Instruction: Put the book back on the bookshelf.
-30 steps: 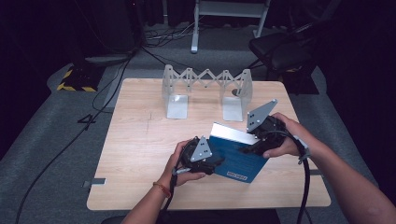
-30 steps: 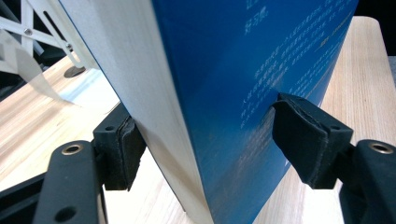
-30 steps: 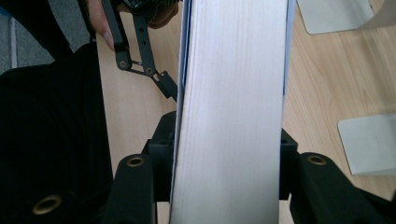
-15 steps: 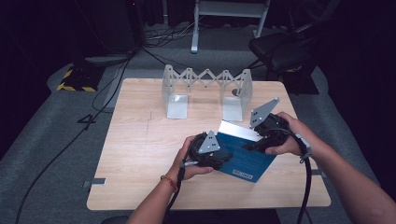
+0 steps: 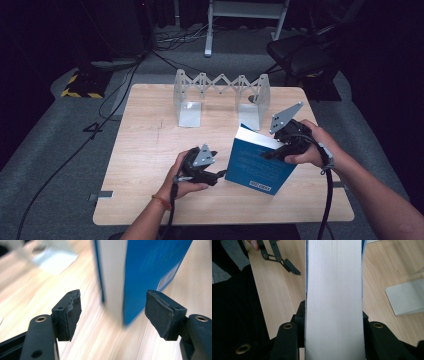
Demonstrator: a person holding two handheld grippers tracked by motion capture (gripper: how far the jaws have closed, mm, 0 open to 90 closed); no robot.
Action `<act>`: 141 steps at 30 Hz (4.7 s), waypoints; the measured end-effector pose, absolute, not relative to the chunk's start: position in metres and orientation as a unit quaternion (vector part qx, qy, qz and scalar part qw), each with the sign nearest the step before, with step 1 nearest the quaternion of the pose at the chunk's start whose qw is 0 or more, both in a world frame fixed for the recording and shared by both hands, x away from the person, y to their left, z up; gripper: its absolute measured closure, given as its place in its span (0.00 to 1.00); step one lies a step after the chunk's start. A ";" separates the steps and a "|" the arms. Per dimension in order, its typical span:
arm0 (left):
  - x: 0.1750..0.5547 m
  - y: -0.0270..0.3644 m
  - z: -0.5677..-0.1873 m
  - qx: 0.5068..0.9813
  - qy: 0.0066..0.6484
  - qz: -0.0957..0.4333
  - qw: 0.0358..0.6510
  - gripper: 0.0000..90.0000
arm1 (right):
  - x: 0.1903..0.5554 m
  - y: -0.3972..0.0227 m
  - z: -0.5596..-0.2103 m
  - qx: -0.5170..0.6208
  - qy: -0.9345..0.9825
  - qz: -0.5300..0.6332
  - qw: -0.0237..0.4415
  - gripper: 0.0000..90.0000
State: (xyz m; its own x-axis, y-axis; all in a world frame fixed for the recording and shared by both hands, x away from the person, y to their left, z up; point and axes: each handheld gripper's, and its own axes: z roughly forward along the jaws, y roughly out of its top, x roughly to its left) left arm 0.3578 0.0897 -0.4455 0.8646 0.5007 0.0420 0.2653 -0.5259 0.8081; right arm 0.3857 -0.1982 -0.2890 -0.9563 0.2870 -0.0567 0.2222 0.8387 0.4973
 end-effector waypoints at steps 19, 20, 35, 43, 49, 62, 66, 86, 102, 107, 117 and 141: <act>0.339 0.162 -0.493 0.884 0.323 0.136 0.310 0.20 | 0.392 -0.206 -0.289 0.161 0.950 0.255 0.080 0.68; 0.340 0.162 -0.495 0.884 0.324 0.136 0.308 0.20 | 0.393 -0.206 -0.289 0.164 0.949 0.256 0.080 0.68; 0.342 0.170 -0.504 0.870 0.326 0.124 0.349 0.18 | 0.417 -0.228 -0.285 0.212 0.940 0.249 0.101 0.68; 0.343 0.169 -0.504 0.870 0.323 0.123 0.351 0.18 | 0.440 -0.236 -0.275 0.254 0.929 0.245 0.114 0.68; 0.342 0.168 -0.504 0.876 0.308 0.116 0.353 0.18 | 0.458 -0.236 -0.269 0.280 0.919 0.243 0.130 0.68; 0.341 0.166 -0.504 0.881 0.293 0.110 0.355 0.18 | 0.500 -0.224 -0.266 0.341 0.893 0.245 0.160 0.68; 0.340 0.166 -0.504 0.880 0.295 0.111 0.355 0.18 | 0.512 -0.219 -0.269 0.349 0.894 0.235 0.152 0.68; 0.342 0.163 -0.504 0.882 0.288 0.108 0.356 0.18 | 0.562 -0.202 -0.273 0.417 0.861 0.234 0.176 0.68; 0.342 0.163 -0.504 0.885 0.281 0.104 0.358 0.18 | 0.596 -0.193 -0.286 0.442 0.850 0.242 0.156 0.68; 0.342 0.163 -0.504 0.885 0.279 0.103 0.357 0.18 | 0.602 -0.189 -0.286 0.436 0.852 0.243 0.158 0.68; 0.341 0.162 -0.504 0.885 0.281 0.105 0.357 0.18 | 0.600 -0.189 -0.286 0.444 0.844 0.252 0.166 0.67; 0.340 0.162 -0.504 0.885 0.280 0.104 0.357 0.18 | 0.593 -0.197 -0.275 0.463 0.820 0.285 0.181 0.64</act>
State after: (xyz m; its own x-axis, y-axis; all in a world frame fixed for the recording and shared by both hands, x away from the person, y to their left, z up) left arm 0.3403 0.1619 -0.5041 0.8221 0.5691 -0.0161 0.4210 -0.5886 0.6902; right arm 0.5928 -0.1969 -0.2746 -0.5054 0.8622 -0.0330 0.6560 0.4088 0.6345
